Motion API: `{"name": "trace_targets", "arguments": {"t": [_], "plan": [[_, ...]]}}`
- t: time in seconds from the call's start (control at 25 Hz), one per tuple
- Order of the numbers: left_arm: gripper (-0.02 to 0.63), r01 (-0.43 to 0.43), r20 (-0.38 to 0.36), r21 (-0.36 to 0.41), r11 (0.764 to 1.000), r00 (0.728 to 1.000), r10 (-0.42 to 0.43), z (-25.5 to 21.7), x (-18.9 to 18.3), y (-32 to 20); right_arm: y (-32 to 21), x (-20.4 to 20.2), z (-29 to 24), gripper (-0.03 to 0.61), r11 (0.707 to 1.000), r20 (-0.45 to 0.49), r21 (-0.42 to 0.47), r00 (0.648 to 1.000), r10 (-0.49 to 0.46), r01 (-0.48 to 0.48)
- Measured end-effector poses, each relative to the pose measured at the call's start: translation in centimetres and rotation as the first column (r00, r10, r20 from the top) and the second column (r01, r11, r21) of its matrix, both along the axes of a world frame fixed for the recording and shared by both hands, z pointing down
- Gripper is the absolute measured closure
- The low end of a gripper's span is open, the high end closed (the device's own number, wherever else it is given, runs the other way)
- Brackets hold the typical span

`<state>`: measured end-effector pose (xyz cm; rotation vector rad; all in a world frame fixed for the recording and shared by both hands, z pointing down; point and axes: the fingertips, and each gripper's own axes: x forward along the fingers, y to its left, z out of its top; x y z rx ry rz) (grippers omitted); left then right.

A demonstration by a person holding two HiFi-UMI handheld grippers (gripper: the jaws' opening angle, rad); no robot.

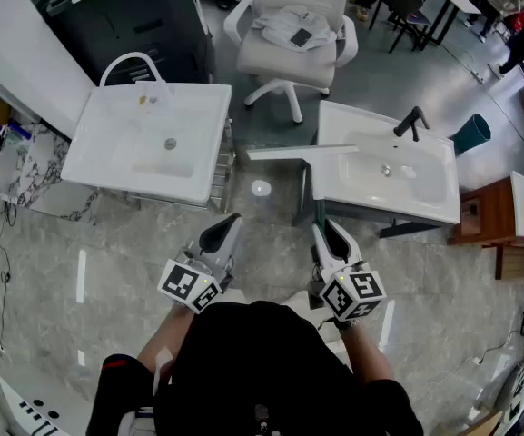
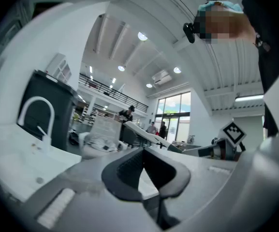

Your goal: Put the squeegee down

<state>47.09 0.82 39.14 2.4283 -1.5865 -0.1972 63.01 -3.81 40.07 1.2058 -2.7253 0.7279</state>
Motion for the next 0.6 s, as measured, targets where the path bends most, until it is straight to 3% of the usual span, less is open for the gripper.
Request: {"name": "trace_targets", "arguments": {"t": [0.16, 0.28, 0.44, 0.6], "plan": [[0.612, 0.159, 0.09, 0.017, 0.987, 0.983, -0.16, 0.4, -15.3, 3.0, 2.1, -13.2, 1.0, 0.479, 0.994, 0.004, 0.009, 0.994, -0.105, 0.105], [0.612, 0.278, 0.058, 0.033, 0.96, 0.958, -0.28, -0.1, -20.9, 6.3, 4.4, -19.1, 1.0, 0.479, 0.977, -0.017, -0.004, 0.977, -0.213, 0.213], [0.612, 0.392, 0.025, 0.056, 0.918, 0.919, -0.394, -0.8, -21.4, 11.4, 7.5, -22.8, 0.6, 0.479, 0.927, -0.024, 0.009, 0.927, -0.375, 0.376], [0.612, 0.466, -0.063, 0.021, 0.884, 0.883, -0.464, 0.0, -17.2, 17.2, 11.7, -22.3, 0.7, 0.479, 0.9, 0.0, 0.001, 0.9, -0.436, 0.436]]}}
